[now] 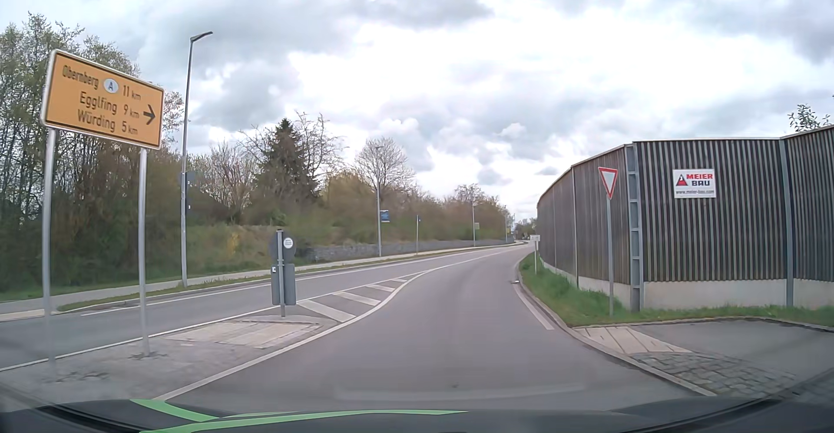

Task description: Follow the waypoints while adhering to traffic rules and regulations

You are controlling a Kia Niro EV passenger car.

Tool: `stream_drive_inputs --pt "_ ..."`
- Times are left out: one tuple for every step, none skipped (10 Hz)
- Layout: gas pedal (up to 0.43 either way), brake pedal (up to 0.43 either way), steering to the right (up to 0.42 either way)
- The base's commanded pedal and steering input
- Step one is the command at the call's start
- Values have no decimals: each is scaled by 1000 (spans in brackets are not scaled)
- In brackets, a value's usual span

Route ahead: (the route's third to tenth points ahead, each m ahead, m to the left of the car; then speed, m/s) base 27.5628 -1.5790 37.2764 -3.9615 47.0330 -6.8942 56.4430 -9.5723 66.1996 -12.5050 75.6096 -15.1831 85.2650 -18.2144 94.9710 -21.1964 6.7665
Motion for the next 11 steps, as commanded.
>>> stream_drive_inputs --pt "287 0 10" --pt "287 0 17" --pt "287 0 22" --pt "287 0 26" --pt "287 0 27" --pt "287 0 30" --pt "287 0 35" --pt "268 0 37" --pt "248 0 39" --pt "248 0 39" --pt "240 0 39"
